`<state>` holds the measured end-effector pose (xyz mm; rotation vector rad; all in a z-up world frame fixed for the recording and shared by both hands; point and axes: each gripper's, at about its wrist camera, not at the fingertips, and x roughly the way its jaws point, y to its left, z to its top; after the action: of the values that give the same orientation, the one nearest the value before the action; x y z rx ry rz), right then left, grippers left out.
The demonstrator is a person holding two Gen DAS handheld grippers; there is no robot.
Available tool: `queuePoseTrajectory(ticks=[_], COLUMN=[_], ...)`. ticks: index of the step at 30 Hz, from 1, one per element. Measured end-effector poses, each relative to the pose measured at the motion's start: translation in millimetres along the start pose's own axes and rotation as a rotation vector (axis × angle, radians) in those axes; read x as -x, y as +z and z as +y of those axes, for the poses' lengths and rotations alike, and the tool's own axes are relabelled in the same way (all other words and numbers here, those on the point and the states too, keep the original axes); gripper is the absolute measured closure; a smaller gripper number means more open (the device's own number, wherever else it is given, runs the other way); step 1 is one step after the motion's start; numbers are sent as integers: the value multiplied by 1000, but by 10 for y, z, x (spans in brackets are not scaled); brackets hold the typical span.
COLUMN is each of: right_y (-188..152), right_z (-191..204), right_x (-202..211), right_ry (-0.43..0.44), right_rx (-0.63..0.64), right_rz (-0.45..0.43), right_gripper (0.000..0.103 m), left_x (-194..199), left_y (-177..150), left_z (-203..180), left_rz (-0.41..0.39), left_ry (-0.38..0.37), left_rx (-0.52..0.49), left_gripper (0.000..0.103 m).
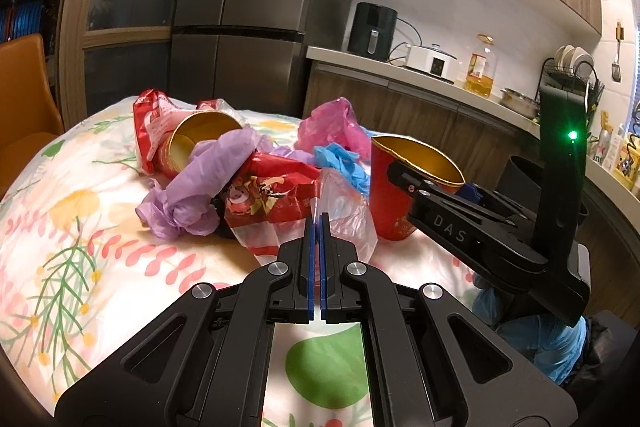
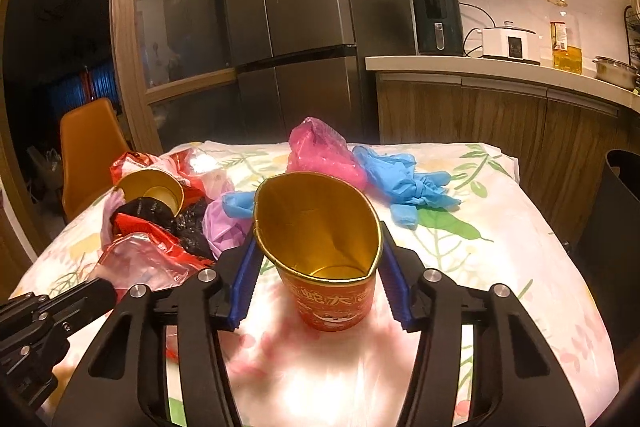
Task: Collect trash
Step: 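Carry the wrapper and red cup to the bin and open the right tool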
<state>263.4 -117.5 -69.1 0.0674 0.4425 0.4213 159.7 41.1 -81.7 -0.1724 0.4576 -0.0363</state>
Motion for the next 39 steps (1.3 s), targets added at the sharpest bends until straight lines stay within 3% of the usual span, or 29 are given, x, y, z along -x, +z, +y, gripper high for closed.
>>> queuePoseTrajectory(ticks=[17, 26, 39], right_y=[184, 269, 501], right_z=[-370, -745, -1388], right_x=[823, 1183, 1609], right_ry=[-111, -239, -447], right_rx=[-80, -120, -162], right_rz=[-102, -138, -217], right_gripper=[51, 51, 51], left_x=[174, 105, -131], left_y=[245, 417, 754], left_z=[-519, -957, -1915], left_rz=[-70, -92, -145], left_ry=[-67, -137, -272], left_rx=[-69, -111, -204], left_gripper=[103, 103, 103])
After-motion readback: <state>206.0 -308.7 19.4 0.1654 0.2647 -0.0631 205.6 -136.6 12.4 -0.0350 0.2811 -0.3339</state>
